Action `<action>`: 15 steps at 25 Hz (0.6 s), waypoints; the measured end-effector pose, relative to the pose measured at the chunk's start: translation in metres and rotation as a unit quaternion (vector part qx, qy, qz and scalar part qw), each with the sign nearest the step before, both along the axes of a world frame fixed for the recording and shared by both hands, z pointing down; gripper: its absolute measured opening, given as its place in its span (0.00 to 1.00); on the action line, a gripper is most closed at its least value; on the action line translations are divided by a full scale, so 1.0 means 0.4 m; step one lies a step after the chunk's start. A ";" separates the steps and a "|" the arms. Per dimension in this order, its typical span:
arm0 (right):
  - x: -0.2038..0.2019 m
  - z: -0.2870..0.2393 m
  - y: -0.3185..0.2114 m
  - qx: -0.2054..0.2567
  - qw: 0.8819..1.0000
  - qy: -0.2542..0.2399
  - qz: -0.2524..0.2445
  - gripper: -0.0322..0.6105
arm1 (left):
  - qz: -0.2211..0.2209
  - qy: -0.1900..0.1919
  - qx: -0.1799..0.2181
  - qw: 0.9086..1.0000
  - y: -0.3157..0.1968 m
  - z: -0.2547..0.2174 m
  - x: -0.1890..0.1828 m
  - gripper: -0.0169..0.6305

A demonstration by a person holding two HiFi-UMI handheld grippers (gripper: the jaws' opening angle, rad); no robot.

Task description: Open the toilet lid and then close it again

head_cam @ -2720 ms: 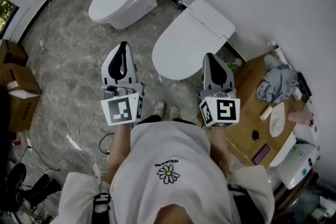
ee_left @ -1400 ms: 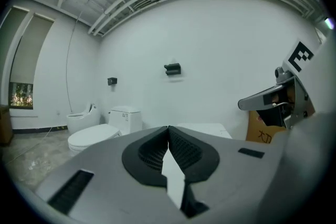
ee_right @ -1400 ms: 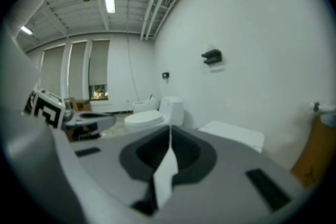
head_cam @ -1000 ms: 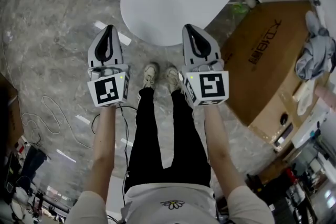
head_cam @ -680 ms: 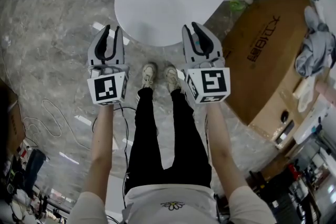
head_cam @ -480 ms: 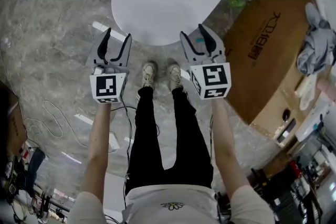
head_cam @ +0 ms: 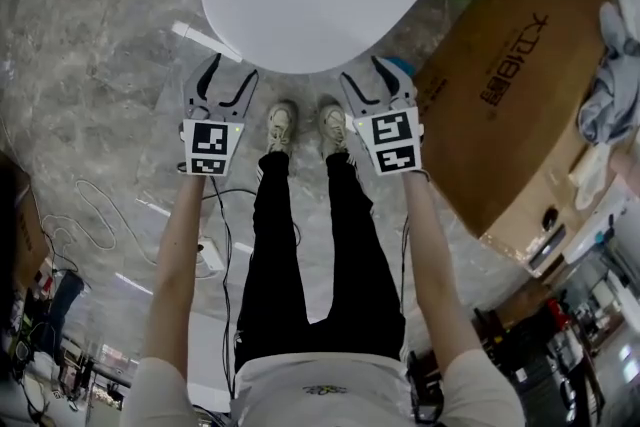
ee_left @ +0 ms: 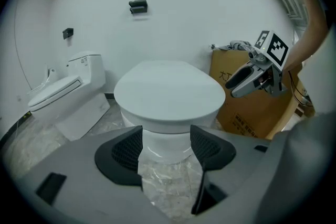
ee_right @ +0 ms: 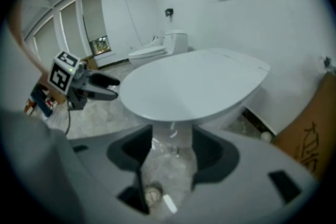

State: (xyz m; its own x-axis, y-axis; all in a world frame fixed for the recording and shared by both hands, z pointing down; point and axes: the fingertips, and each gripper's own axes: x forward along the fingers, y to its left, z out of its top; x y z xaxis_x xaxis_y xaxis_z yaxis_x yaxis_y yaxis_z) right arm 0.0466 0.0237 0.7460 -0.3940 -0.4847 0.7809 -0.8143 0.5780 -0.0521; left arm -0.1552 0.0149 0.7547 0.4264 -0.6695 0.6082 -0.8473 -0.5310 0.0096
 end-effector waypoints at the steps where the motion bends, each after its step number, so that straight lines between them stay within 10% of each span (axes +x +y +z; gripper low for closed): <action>1: 0.001 0.018 0.005 -0.005 1.000 0.007 -0.003 0.42 | 0.002 -0.003 -0.003 1.000 0.001 0.011 -0.002 0.49; 15: -0.005 0.068 -0.033 -0.010 1.000 0.007 -0.009 0.42 | 0.047 -0.012 0.007 0.999 -0.029 0.027 0.013 0.48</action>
State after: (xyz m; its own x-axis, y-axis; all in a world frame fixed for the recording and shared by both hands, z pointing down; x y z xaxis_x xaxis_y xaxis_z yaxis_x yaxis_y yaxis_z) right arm 0.0448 0.0103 0.7733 -0.3908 -0.4622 0.7961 -0.8048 0.5913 -0.0517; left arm -0.1500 0.0032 0.7654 0.4731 -0.6354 0.6103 -0.7933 -0.6085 -0.0185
